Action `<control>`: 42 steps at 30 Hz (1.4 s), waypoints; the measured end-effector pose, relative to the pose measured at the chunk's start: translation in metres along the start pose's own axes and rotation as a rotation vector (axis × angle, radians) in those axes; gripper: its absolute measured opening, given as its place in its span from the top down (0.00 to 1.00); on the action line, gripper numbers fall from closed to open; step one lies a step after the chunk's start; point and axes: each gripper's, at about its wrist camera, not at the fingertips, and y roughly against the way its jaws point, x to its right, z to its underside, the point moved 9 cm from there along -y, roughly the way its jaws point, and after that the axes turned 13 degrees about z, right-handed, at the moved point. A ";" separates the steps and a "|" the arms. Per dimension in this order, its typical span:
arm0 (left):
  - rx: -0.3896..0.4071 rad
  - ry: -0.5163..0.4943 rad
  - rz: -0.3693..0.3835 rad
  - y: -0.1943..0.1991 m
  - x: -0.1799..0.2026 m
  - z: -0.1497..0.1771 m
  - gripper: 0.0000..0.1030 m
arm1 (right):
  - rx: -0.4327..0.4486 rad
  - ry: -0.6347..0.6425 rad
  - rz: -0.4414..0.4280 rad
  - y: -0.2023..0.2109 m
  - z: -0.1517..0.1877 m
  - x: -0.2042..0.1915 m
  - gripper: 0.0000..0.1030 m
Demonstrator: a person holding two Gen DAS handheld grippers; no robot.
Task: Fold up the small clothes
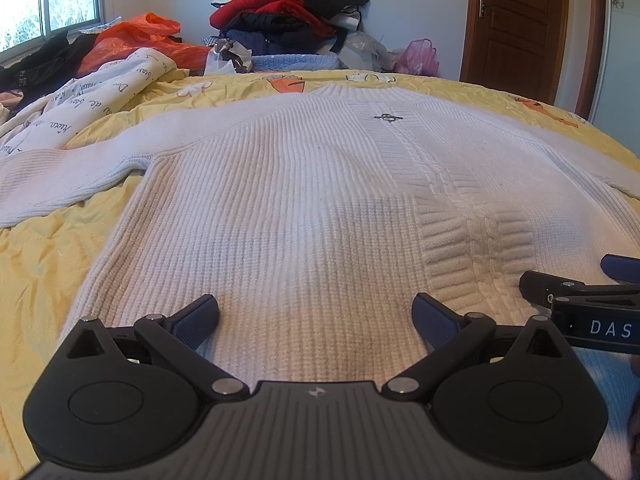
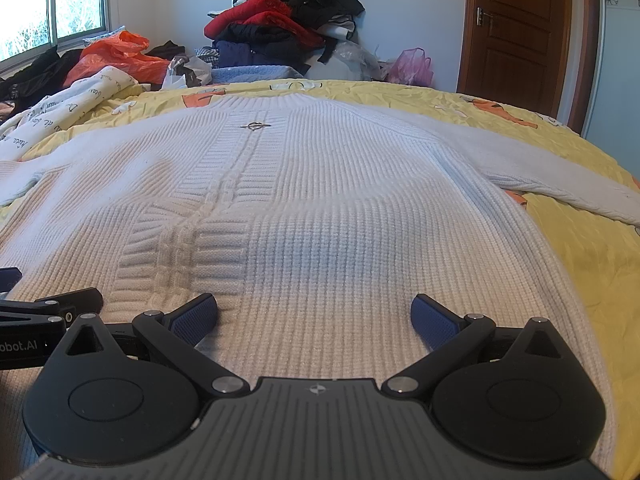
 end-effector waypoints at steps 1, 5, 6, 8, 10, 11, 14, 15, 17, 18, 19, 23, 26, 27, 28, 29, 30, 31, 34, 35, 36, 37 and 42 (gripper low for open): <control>0.000 0.000 0.000 0.000 0.000 0.000 0.00 | 0.002 0.000 0.000 0.000 0.000 0.000 0.01; 0.000 0.000 0.001 0.000 0.000 0.000 0.00 | 0.000 0.001 0.001 -0.001 0.000 0.000 0.01; 0.000 -0.001 0.000 0.000 0.000 0.000 0.00 | 0.002 -0.001 0.000 0.000 0.000 0.000 0.01; 0.000 -0.001 0.000 0.000 0.000 0.000 0.00 | 0.002 0.000 0.001 0.000 0.000 0.000 0.01; 0.000 -0.001 0.001 0.000 0.000 0.000 0.00 | 0.003 0.000 0.001 -0.001 0.000 0.000 0.01; 0.000 0.000 0.001 0.000 0.001 0.001 0.00 | 0.003 0.000 0.001 -0.001 0.000 0.000 0.01; 0.000 0.000 0.001 0.000 0.001 0.001 0.00 | 0.003 0.000 0.001 -0.001 0.000 0.000 0.01; 0.000 0.000 0.001 0.000 0.001 0.001 0.00 | 0.003 0.000 0.001 -0.001 0.000 0.000 0.01; 0.000 0.000 0.001 0.000 0.001 0.001 0.00 | 0.003 0.000 0.001 -0.001 0.000 0.000 0.01; 0.000 0.000 0.001 0.001 0.001 0.001 0.00 | 0.003 0.000 0.001 -0.002 0.000 0.000 0.01; -0.001 0.000 0.001 0.000 0.001 0.001 0.00 | 0.003 0.000 0.001 -0.002 0.000 0.000 0.01; -0.001 -0.001 0.002 -0.001 0.002 0.000 0.00 | 0.003 0.000 0.002 -0.002 0.000 0.000 0.01; -0.001 0.000 0.002 -0.001 0.002 0.000 0.00 | 0.003 0.001 0.002 -0.002 0.000 0.000 0.01; -0.001 0.000 0.002 -0.001 0.002 0.000 0.00 | 0.003 0.001 0.002 -0.001 0.000 0.000 0.01; -0.001 0.000 0.003 -0.001 0.003 0.000 0.00 | 0.003 0.001 0.002 -0.002 0.000 0.000 0.01; -0.001 0.000 0.004 -0.001 0.003 0.000 0.00 | 0.003 0.001 0.002 -0.002 0.000 0.000 0.01; -0.001 0.000 0.003 -0.001 0.003 0.000 0.00 | 0.003 0.001 0.002 -0.001 0.000 0.000 0.01; -0.001 0.000 0.003 -0.001 0.003 0.000 0.00 | 0.003 0.001 0.002 -0.001 0.000 0.000 0.01; -0.001 0.000 0.003 -0.001 0.003 0.000 0.00 | 0.003 0.001 0.002 -0.002 0.000 0.000 0.01; -0.001 0.000 0.003 -0.001 0.003 0.000 0.00 | 0.003 0.001 0.002 -0.002 0.000 0.000 0.01; -0.001 0.000 0.003 -0.001 0.003 0.000 0.00 | 0.003 0.001 0.002 -0.002 0.000 0.000 0.01; -0.001 0.000 0.003 -0.001 0.003 0.000 0.00 | 0.003 0.001 0.002 -0.002 0.000 0.000 0.01; -0.001 0.001 0.004 -0.001 0.003 0.000 0.00 | 0.004 0.002 0.002 -0.002 0.000 0.000 0.01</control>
